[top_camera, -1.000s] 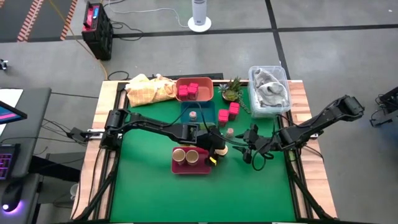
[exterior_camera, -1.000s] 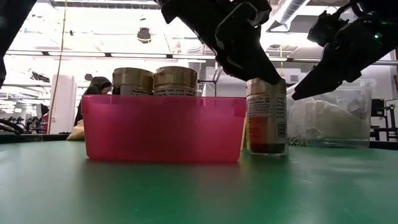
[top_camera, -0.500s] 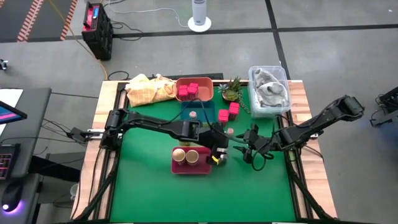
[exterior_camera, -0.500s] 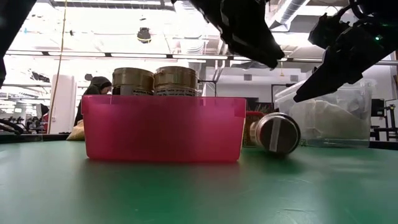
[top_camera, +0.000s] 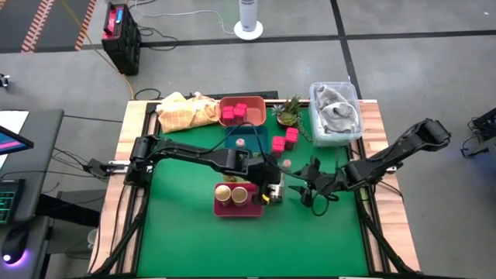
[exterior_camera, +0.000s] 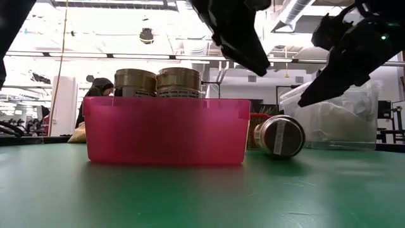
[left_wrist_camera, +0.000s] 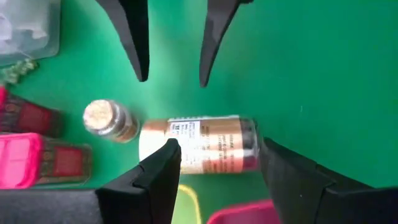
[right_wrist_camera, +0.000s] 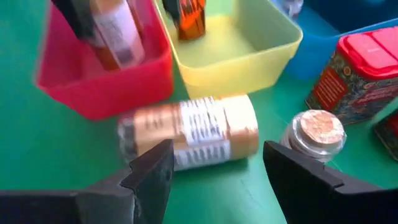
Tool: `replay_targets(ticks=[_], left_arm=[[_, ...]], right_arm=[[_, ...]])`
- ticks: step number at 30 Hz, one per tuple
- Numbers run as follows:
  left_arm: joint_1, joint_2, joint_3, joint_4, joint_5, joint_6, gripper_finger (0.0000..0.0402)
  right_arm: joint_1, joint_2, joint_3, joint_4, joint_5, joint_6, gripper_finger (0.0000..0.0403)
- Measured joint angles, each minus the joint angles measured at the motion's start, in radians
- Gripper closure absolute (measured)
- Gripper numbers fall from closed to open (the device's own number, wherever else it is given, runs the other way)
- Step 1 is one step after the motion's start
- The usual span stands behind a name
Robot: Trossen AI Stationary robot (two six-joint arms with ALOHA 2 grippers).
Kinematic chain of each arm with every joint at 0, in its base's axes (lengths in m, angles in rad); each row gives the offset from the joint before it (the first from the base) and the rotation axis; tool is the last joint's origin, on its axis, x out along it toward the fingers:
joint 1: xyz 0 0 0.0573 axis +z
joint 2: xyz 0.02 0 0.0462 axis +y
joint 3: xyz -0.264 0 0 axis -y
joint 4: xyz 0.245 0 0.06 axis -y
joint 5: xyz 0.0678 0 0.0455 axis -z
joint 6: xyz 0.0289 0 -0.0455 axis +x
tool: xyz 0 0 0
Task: Sort spices by type
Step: Put the gold seasoning bottle into the red bin
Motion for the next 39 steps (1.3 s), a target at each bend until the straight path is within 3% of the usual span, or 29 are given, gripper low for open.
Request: replay_targets(ticks=[6,11,18,23,27,29,35,39], left_arm=[[0.014,-0.068,-0.008,-0.019,-0.055,0.042,0.0196],[0.014,-0.121,-0.114,0.055,-0.052,0.025,0.0196],[0.0,-0.122,-0.263,0.193,-0.024,-0.004,0.0196],[-0.002,-0.124,-0.274,0.206,-0.02,-0.005,0.0196],[0.0,-0.148,-0.273,0.215,-0.026,0.002,0.0196],[0.003,-0.163,-0.274,0.201,-0.035,0.003,0.0196],[0.003,-0.24,-0.273,0.165,-0.045,0.001,0.0196],[0.003,-0.288,-0.273,0.154,-0.049,-0.02,0.0196]], right_arm=[[0.002,0.173,0.136,-0.047,-0.027,-0.123,0.0127],[0.007,0.255,0.209,-0.031,-0.023,-0.168,0.0127],[-0.015,0.32,0.236,0.031,-0.049,-0.276,0.0127],[-0.047,0.364,0.256,0.07,-0.051,-0.286,0.0127],[-0.06,0.4,0.26,0.063,-0.113,-0.289,0.0127],[-0.06,0.406,0.268,-0.001,-0.164,-0.256,0.0127],[0.032,0.283,0.321,-0.458,-0.211,-0.046,0.0127],[0.099,0.141,0.341,-0.515,-0.18,0.084,0.0127]])
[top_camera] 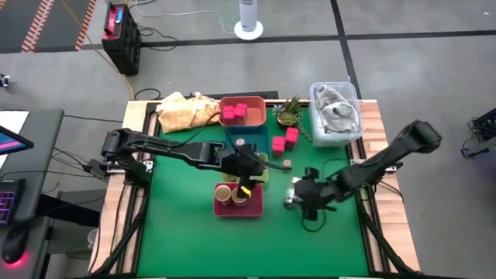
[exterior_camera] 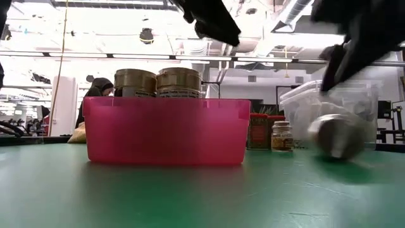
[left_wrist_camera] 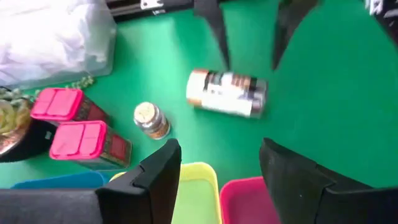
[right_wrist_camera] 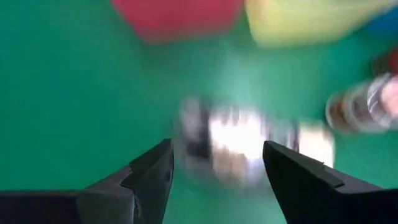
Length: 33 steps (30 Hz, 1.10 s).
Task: Sort spices by type
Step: Put the gold seasoning bottle into the red bin
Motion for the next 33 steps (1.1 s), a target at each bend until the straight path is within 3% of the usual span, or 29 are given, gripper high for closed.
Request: replay_targets(ticks=[3,6,11,15,24,29,33], left_arm=[[0.0,-0.023,0.0,-0.004,-0.002,-0.025,0.0196],[0.0,-0.028,0.0,-0.018,-0.003,-0.03,0.0196],[0.0,-0.028,0.0,-0.077,-0.004,-0.033,0.0196],[0.001,-0.027,0.0,-0.089,-0.021,-0.022,0.0196],[0.005,-0.028,0.0,-0.075,-0.051,0.014,0.0196],[0.005,-0.028,0.0,-0.076,-0.062,0.019,0.0196],[0.005,-0.028,0.0,-0.1,-0.061,0.017,0.0196]], right_arm=[[0.006,-0.04,-0.007,-0.098,0.01,0.13,0.0127],[0.024,-0.044,-0.007,-0.2,0.008,0.157,0.0127],[0.068,0.072,-0.082,-0.209,-0.005,0.195,0.0127],[0.07,0.148,-0.093,-0.262,0.116,0.265,0.0127],[0.007,0.079,-0.021,-0.198,0.215,0.093,0.0127],[-0.041,-0.007,0.057,-0.21,0.104,-0.108,0.0127],[-0.045,-0.055,0.104,-0.368,-0.037,-0.21,0.0127]])
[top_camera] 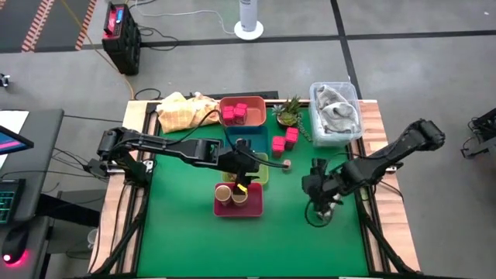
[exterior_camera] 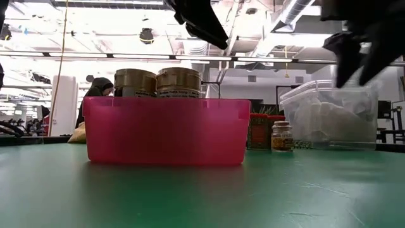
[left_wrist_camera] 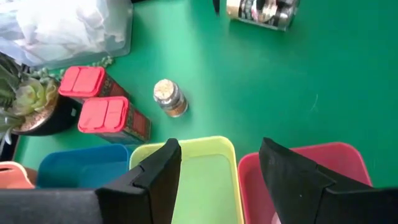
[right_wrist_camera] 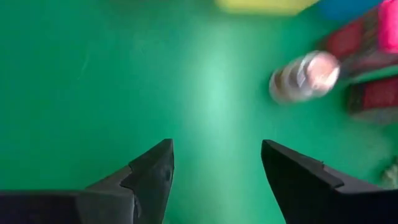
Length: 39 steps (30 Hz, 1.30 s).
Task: Sort spices by type
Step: Put the gold seasoning bottle into the red bin
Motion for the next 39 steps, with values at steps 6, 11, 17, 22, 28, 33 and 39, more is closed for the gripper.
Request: replay_targets(ticks=[6,11,17,22,28,33,39], left_arm=[[0.0,0.0,0.0,-0.013,0.001,-0.001,0.0196],[0.001,0.0,0.0,-0.012,0.001,0.005,0.0196],[0.001,0.0,0.0,-0.022,0.001,0.005,0.0196],[0.002,0.0,0.0,-0.025,0.002,0.005,0.0196],[0.002,0.0,0.0,-0.027,0.002,0.004,0.0196],[0.002,0.0,0.0,-0.03,0.003,0.001,0.0196],[0.002,0.0,0.0,-0.039,0.003,0.005,0.0196]], right_arm=[[0.012,-0.004,0.018,-0.23,-0.234,-0.035,0.0117],[0.025,0.037,0.022,-0.326,-0.399,0.007,0.0072],[0.146,0.163,0.036,-0.446,-0.336,-0.031,0.0029],[0.252,0.304,0.036,-0.376,-0.24,-0.079,0.0027],[0.265,0.387,0.035,-0.323,-0.21,-0.102,0.003],[0.233,0.389,0.036,-0.298,-0.208,-0.163,0.0031],[0.138,0.337,0.036,-0.3,-0.162,-0.115,0.0031]])
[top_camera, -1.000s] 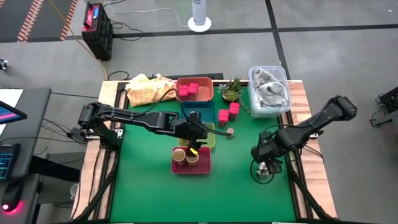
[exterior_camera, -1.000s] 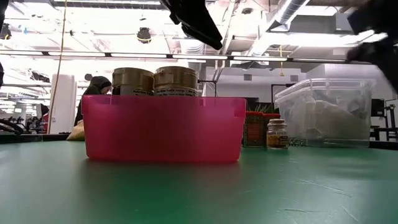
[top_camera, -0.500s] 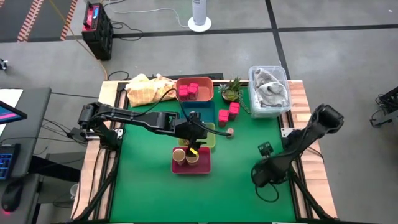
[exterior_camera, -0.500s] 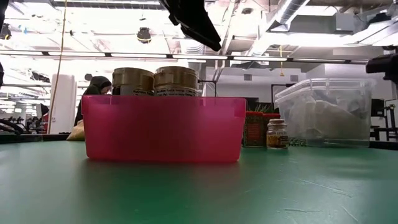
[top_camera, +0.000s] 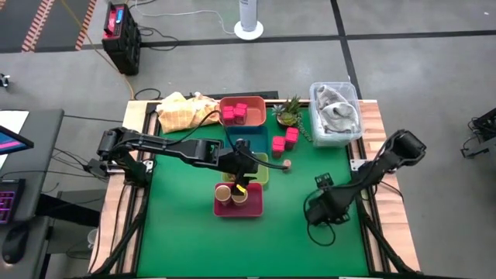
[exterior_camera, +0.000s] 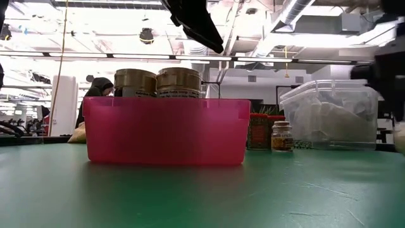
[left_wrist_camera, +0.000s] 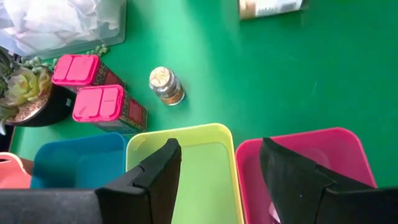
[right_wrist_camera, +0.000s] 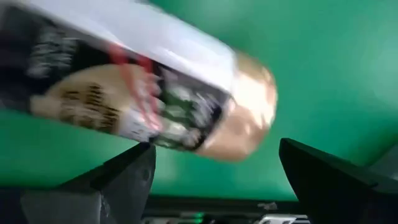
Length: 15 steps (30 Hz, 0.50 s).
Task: Sort spices by type
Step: Put the gold seasoning bottle into the red bin
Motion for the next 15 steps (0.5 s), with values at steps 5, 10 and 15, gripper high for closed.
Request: replay_targets(ticks=[5,10,15], left_arm=[[0.002,0.0,0.0,0.002,0.0,0.006,0.0196],[0.002,0.0,0.0,-0.009,0.0,-0.005,0.0196],[0.005,0.0,0.0,-0.013,0.0,-0.006,0.0196]], right_arm=[[-0.083,-0.025,0.0,0.007,0.09,-0.013,0.0031],[-0.182,-0.041,0.053,-0.143,0.092,0.131,0.0031],[-0.241,-0.098,0.187,-0.191,-0.018,0.48,0.0031]])
